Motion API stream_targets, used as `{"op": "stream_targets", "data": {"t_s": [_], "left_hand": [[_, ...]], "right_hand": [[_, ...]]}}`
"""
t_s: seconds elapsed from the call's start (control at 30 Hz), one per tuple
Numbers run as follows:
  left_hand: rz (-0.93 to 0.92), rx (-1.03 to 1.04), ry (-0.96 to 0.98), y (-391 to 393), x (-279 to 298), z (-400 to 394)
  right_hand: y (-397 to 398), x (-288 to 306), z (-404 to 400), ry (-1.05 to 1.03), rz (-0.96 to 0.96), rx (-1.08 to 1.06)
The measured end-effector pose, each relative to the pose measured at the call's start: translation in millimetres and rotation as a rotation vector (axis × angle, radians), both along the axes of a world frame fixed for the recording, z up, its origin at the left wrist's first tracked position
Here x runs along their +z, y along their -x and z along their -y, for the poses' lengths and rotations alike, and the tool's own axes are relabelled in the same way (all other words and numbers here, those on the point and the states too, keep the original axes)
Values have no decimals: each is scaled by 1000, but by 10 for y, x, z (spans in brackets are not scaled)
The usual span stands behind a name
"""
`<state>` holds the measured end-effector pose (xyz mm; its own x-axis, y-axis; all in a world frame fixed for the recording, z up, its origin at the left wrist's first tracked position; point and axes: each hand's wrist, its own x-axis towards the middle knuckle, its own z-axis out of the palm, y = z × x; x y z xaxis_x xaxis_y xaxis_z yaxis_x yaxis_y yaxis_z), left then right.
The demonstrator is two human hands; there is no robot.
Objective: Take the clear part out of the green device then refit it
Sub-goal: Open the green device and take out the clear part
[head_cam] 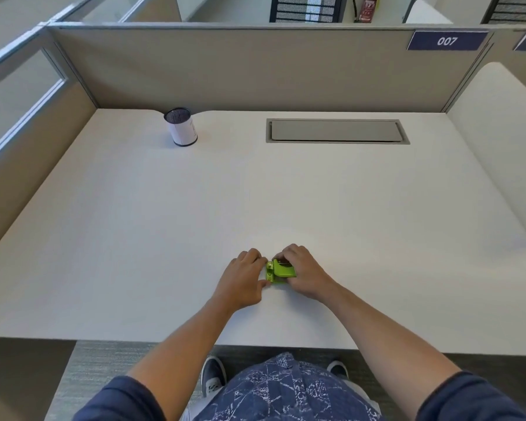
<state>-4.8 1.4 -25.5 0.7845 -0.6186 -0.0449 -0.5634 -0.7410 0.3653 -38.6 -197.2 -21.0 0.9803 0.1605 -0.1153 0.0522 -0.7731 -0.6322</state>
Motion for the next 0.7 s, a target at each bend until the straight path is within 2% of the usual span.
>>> {"op": "stream_targets", "data": {"t_s": [0.7], "left_hand": [[1, -7, -5, -13, -36, 19]], "right_hand": [[-61, 10, 40, -76, -94, -15]]}}
